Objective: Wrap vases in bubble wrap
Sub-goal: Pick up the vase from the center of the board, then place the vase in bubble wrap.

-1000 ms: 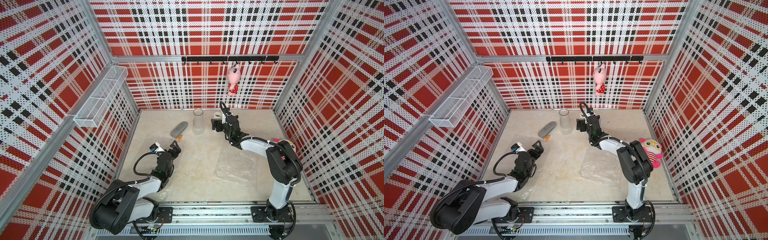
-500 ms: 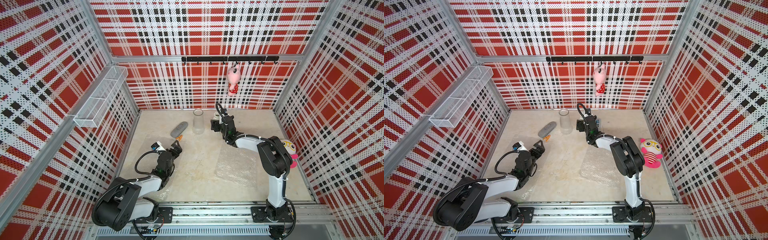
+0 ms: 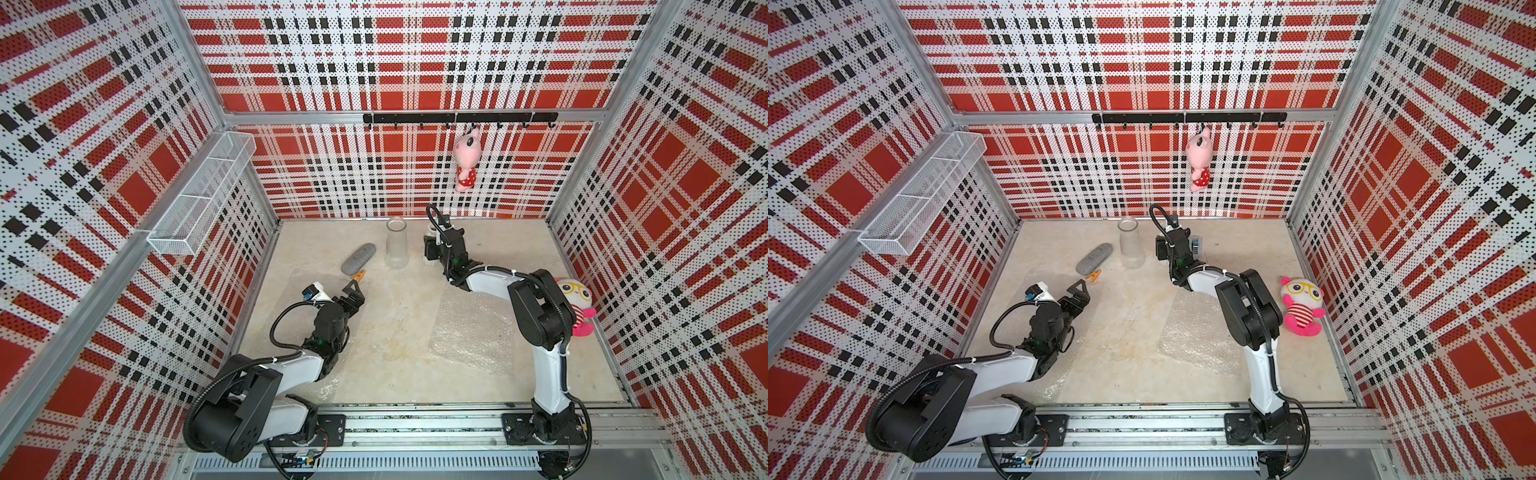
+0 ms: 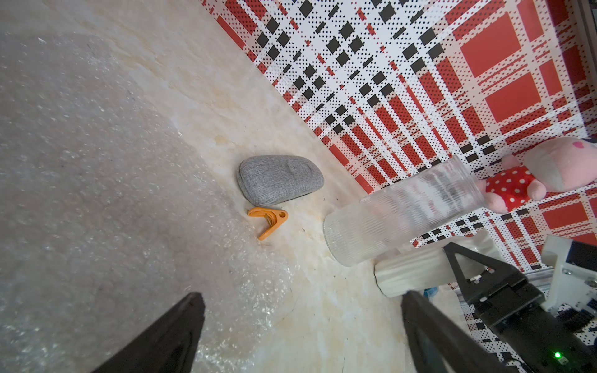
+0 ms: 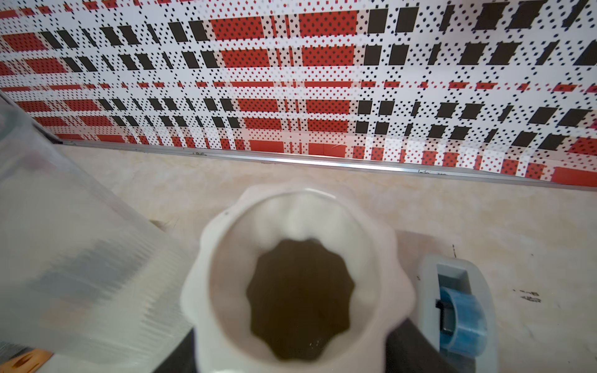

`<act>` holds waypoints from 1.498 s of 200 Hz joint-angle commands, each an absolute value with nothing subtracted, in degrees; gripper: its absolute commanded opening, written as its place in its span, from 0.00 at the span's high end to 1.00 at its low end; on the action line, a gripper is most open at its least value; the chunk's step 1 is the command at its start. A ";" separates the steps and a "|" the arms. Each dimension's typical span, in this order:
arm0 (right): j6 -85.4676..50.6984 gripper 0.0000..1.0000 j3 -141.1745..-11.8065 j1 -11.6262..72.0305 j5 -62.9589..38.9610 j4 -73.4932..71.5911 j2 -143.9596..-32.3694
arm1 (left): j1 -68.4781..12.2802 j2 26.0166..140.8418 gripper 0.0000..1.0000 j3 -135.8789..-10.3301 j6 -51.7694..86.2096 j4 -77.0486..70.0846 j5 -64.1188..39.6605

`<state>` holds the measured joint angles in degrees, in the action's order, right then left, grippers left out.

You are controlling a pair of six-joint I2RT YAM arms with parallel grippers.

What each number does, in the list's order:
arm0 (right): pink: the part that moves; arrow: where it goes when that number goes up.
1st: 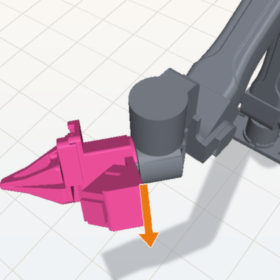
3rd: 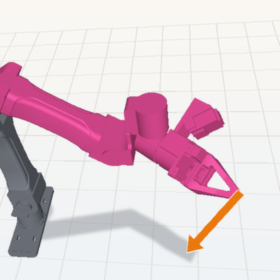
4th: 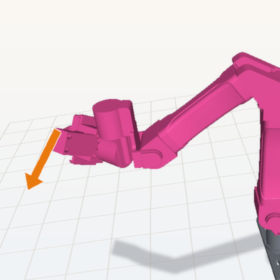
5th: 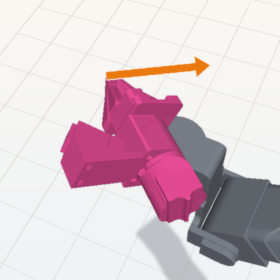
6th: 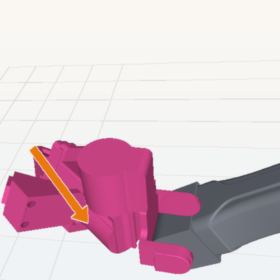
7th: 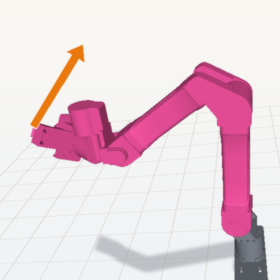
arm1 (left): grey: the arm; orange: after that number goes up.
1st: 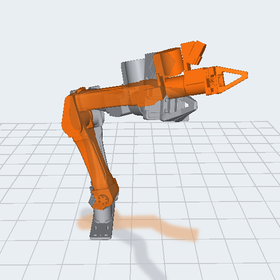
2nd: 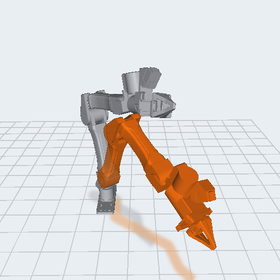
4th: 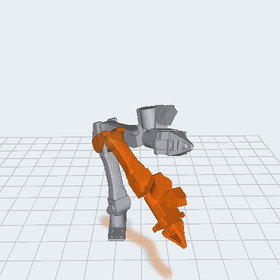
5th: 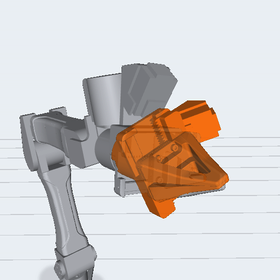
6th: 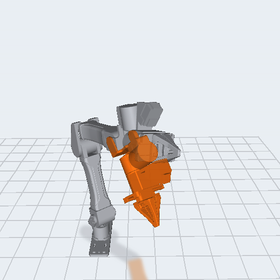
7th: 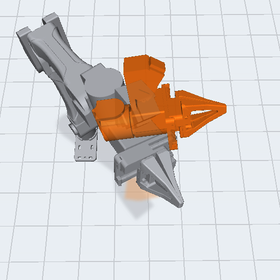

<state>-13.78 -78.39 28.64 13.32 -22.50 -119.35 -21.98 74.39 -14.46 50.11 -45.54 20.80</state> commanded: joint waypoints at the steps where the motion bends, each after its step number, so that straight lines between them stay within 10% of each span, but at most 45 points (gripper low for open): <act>1: -11.71 0.46 -79.78 28.83 12.83 -22.13 -116.52 | -21.51 74.38 0.02 -15.16 50.10 -46.86 20.04; 151: 0.35 0.63 -77.64 26.37 14.45 26.51 -92.17 | -21.79 73.92 0.02 -15.21 49.03 -47.10 19.44; 299: -1.02 0.60 -85.29 33.58 1.82 40.17 -109.70 | -21.71 73.35 0.01 -14.95 48.54 -47.05 19.98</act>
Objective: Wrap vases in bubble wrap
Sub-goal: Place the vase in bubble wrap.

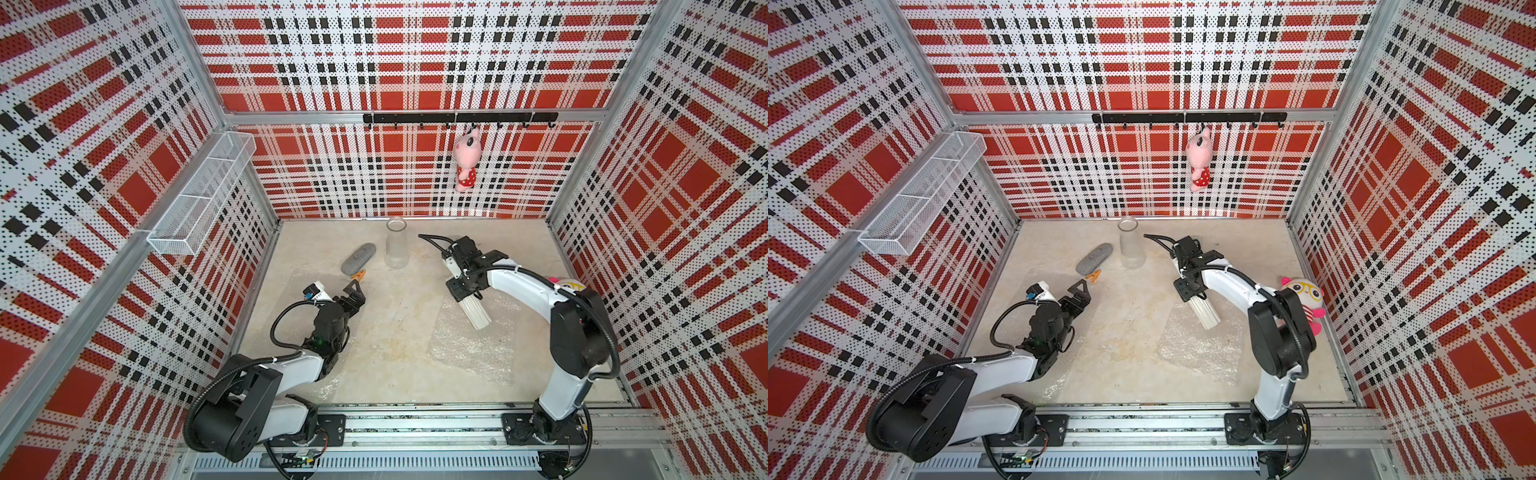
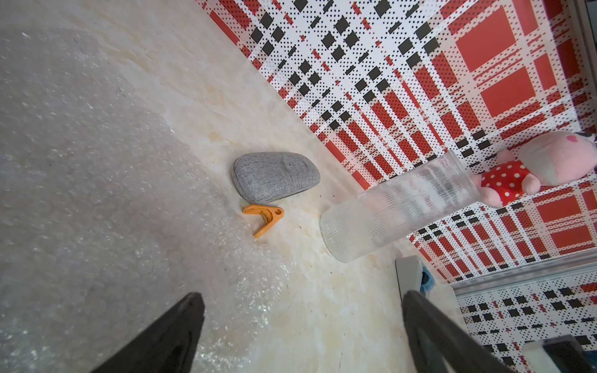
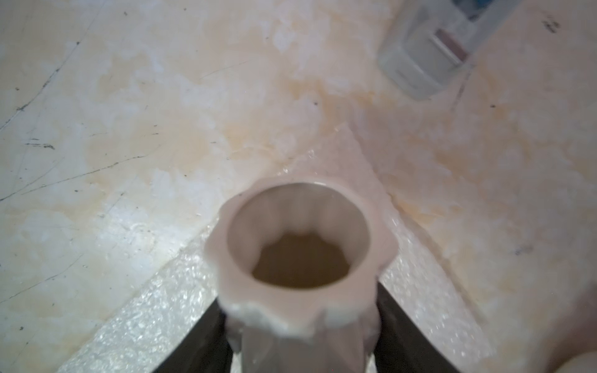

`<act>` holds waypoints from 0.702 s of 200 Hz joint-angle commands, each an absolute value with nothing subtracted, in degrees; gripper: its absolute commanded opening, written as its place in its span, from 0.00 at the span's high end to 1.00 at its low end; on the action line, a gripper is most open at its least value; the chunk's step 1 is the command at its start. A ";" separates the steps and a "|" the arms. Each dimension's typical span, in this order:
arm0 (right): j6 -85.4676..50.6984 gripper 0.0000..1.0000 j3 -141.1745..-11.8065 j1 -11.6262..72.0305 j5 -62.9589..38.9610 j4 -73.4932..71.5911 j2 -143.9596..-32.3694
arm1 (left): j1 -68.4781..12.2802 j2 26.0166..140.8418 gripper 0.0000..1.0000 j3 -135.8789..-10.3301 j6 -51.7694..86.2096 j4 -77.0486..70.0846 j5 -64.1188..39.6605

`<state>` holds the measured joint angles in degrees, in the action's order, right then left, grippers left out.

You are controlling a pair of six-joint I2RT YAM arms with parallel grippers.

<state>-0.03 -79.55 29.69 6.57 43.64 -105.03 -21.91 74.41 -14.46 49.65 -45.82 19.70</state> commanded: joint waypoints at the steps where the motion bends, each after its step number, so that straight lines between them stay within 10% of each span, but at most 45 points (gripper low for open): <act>1: -1.08 0.60 -85.58 33.71 1.74 40.17 -109.96 | -21.75 73.33 0.01 -14.95 48.53 -47.04 20.01; 140: 8.08 0.66 -92.92 36.30 10.45 47.45 -103.40 | -21.82 72.37 0.01 -14.24 48.34 -47.19 21.62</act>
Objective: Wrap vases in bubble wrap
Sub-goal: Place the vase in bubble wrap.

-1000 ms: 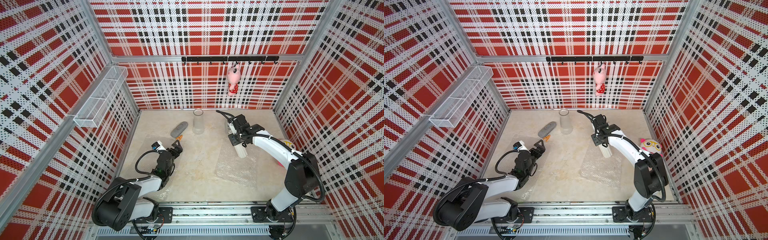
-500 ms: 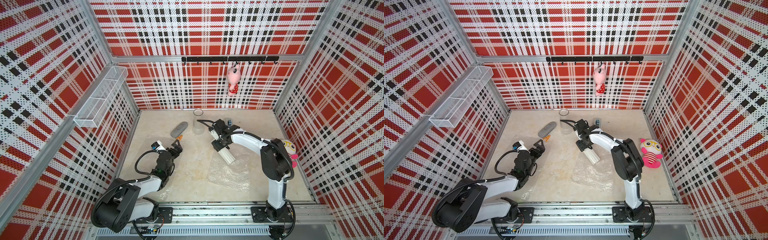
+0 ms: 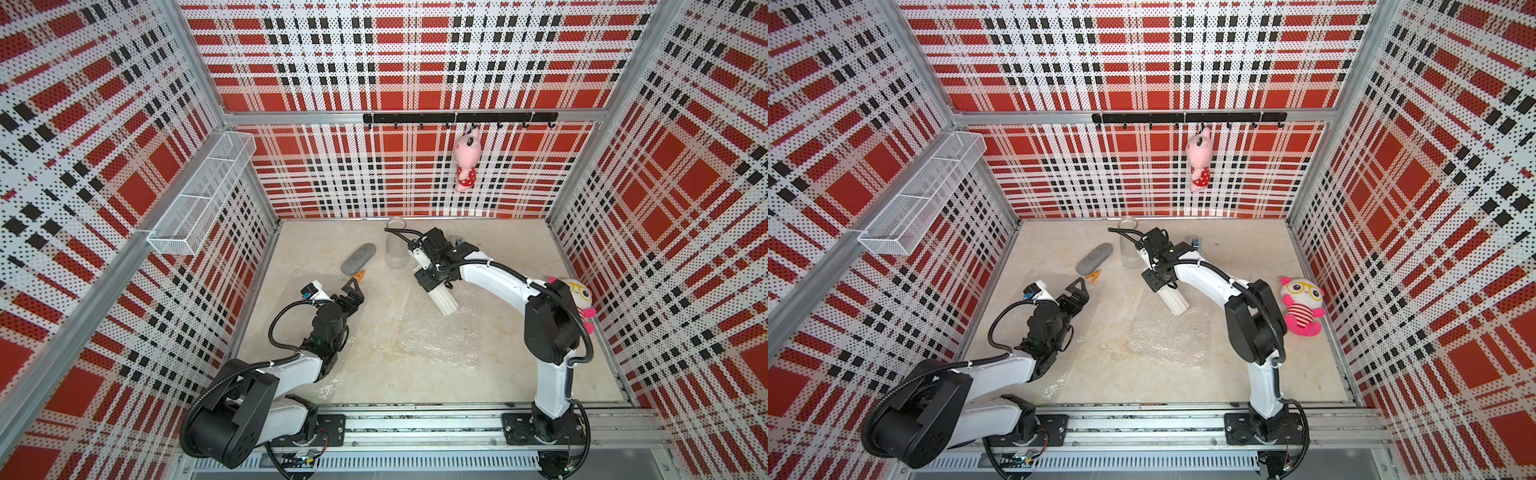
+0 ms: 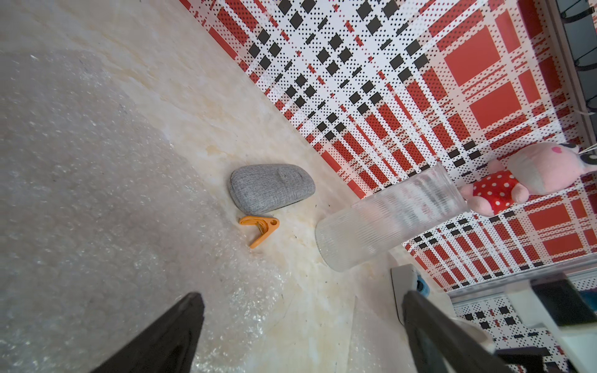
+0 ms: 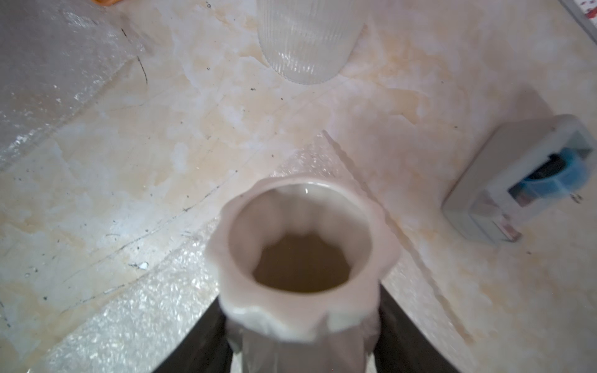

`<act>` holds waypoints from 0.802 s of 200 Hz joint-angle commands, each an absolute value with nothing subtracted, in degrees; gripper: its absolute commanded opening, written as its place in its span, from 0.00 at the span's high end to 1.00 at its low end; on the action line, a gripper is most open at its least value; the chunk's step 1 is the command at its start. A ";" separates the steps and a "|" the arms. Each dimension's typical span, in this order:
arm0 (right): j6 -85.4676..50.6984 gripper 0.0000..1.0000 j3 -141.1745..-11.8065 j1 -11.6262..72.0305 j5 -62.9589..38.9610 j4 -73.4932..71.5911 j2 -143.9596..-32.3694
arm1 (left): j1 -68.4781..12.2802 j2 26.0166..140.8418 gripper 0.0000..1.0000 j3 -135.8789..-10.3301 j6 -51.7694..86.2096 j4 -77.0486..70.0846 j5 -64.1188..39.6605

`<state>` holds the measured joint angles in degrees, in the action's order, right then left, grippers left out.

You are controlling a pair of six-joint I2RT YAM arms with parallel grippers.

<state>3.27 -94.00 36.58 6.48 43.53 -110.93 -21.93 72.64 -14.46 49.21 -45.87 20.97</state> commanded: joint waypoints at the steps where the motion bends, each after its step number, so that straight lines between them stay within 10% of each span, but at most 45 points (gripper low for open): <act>1: 8.21 0.66 -92.74 36.30 10.41 47.54 -103.25 | -21.85 72.40 0.01 -14.24 48.38 -47.15 21.62; 160: 10.17 0.48 -78.06 39.81 1.05 38.57 -111.30 | -21.62 73.04 0.01 -14.06 48.96 -47.61 21.98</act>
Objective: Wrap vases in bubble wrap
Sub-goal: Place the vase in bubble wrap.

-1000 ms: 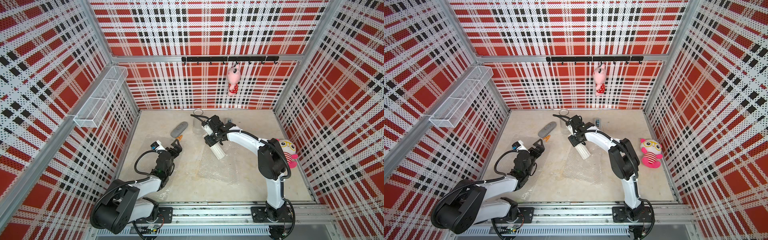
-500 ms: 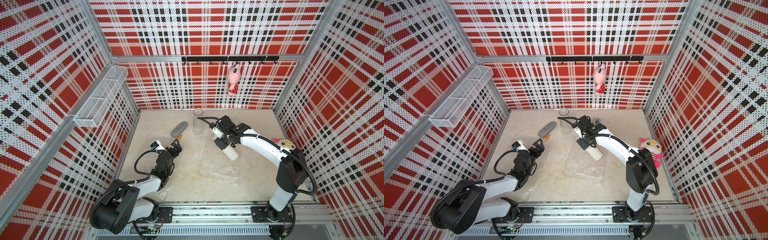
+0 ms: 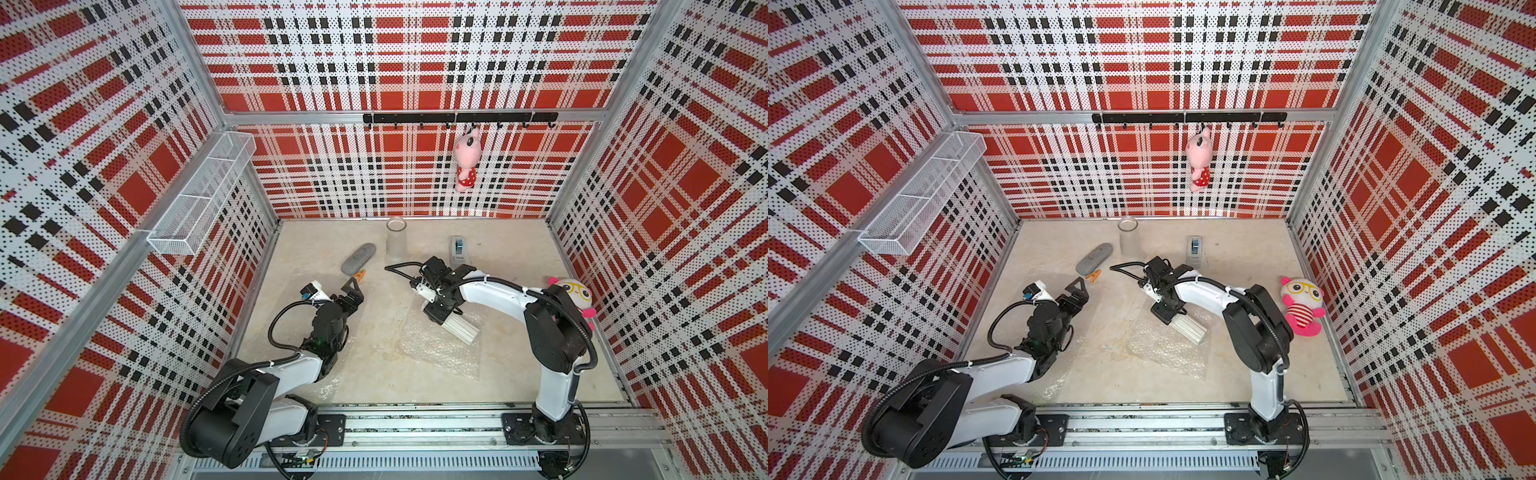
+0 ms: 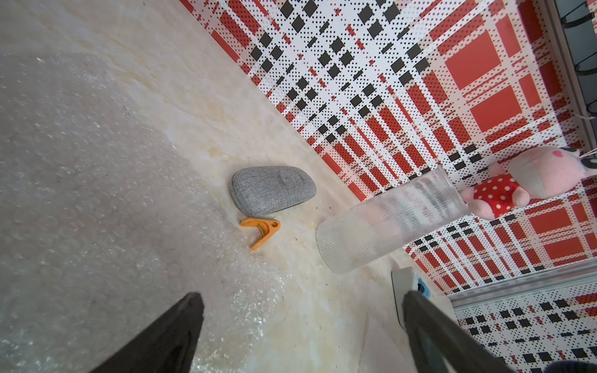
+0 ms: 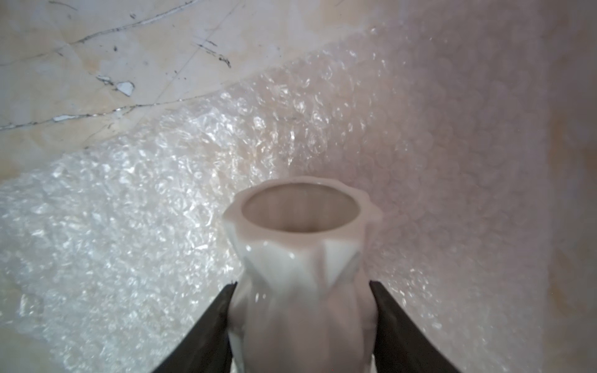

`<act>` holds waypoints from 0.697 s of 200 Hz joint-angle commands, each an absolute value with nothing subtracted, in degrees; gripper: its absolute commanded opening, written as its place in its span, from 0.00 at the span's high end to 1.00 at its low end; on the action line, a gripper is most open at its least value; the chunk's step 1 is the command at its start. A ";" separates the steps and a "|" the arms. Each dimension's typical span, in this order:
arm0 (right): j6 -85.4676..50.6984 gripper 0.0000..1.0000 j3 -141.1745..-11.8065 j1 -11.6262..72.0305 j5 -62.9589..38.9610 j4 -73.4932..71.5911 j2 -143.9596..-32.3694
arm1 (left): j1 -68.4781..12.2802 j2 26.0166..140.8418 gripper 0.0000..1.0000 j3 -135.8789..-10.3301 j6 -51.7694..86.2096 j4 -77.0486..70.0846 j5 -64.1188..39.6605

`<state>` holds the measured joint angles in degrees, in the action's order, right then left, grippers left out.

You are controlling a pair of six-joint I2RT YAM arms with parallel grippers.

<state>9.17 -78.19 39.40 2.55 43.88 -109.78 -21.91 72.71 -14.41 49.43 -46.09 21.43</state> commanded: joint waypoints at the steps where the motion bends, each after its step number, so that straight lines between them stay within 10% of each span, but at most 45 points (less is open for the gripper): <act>1: 10.18 0.47 -78.06 39.81 1.05 38.53 -111.37 | -21.62 73.04 0.01 -14.06 48.96 -47.62 21.98; 29: 9.94 0.29 -78.65 39.81 1.23 38.98 -111.98 | -21.60 73.04 0.01 -13.97 48.78 -47.57 22.23; 42: 9.37 0.00 -78.77 39.81 1.49 39.28 -110.48 | -21.53 73.04 0.01 -13.97 48.69 -47.60 22.32; 139: -1.37 0.00 -58.62 39.37 19.79 17.08 -85.26 | -20.26 73.59 0.01 -13.28 51.14 -47.88 21.86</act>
